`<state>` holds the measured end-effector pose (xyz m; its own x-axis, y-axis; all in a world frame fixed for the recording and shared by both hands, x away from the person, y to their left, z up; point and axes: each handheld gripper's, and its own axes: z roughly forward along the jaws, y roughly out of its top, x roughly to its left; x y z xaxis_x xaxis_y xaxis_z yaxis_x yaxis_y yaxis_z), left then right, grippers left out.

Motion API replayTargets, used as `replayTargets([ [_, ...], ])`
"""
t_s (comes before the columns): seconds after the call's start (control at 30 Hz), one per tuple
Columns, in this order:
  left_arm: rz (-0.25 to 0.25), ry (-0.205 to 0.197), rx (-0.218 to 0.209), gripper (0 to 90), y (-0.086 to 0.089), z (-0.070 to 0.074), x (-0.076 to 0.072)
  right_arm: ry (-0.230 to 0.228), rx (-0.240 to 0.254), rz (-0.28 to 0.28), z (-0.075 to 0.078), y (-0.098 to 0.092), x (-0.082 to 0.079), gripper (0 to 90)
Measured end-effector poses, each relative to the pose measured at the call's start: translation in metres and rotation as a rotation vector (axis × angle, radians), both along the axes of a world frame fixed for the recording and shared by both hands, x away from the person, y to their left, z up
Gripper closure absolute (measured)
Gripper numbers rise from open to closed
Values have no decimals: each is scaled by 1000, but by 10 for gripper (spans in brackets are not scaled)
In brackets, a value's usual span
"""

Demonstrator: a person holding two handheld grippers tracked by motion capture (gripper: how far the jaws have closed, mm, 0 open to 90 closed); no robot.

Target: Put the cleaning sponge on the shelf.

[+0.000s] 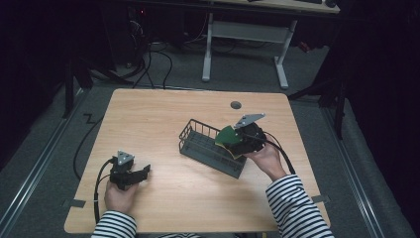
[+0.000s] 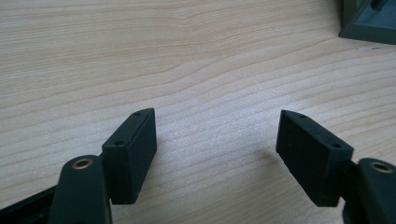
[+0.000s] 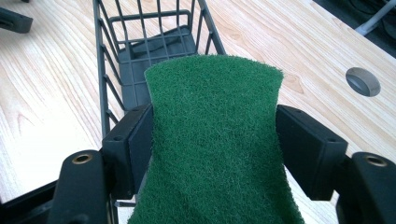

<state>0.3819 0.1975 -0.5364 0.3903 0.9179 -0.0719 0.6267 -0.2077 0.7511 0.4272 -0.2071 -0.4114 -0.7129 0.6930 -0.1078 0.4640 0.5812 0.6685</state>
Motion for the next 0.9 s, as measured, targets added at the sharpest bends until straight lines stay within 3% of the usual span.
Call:
replayTargets([
  [0.1, -1, 0, -1, 296, 0, 0, 0, 3, 2, 2, -1, -1, -1, 301],
  [0.2, 2, 4, -23, 296, 2, 0, 0, 22, 44, 7, -1, -3, 0, 298],
  [0.27, 3, 6, -35, 296, 3, 0, 0, 26, 31, 11, -1, -2, 1, 300],
  [0.57, 2, 4, -27, 296, 2, 0, 0, 40, 98, -5, -5, -12, -2, 373],
  [0.73, 3, 2, -19, 296, 1, 0, 0, 0, 183, -67, 0, -31, -10, 391],
  [0.9, 2, 2, -12, 296, 1, 0, 0, -33, 194, -113, 6, -45, -19, 397],
])
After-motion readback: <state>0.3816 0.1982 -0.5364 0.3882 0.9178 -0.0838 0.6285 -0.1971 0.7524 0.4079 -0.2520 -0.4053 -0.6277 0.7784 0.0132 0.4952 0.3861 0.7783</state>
